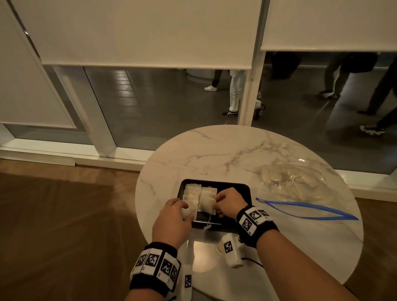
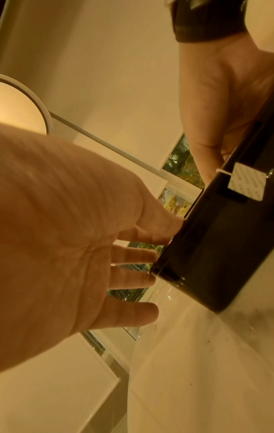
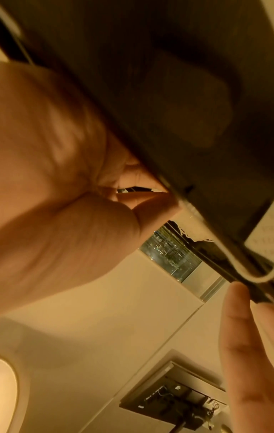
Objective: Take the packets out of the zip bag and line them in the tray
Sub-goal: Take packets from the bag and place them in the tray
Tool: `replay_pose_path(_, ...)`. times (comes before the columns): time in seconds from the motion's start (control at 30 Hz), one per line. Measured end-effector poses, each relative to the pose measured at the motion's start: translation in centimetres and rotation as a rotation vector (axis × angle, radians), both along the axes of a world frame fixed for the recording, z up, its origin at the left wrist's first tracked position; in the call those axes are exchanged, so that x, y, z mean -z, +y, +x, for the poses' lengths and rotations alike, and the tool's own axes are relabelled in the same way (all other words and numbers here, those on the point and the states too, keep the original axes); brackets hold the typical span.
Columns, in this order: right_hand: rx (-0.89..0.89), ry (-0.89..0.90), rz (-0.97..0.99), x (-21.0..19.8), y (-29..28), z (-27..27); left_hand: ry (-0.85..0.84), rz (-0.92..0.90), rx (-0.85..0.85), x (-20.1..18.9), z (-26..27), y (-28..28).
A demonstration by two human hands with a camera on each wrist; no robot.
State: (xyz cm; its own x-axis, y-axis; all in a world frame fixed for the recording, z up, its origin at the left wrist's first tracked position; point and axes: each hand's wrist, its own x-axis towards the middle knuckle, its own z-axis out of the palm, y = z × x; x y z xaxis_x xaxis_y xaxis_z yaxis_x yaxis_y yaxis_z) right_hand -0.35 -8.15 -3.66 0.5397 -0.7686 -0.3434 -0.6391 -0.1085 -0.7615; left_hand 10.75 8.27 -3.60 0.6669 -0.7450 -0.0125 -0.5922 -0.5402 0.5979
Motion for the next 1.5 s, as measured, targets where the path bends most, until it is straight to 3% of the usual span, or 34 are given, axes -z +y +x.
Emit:
replay_pose_path(0.6, -0.078, 0.220, -0.076, 0.3, 0.0, 1.5, 0.007, 0.008, 0.001, 0.6, 0.3, 0.0)
replay_pose_path(1.07, 0.030, 0.129, -0.033, 0.3, -0.9, 1.0, 0.026, 0.010, -0.008, 0.3, 0.3, -0.1)
replay_pose_path(1.5, -0.013, 0.100, -0.090, 0.7, -0.9, 1.1, 0.012, 0.013, -0.009, 0.1, 0.4, -0.1)
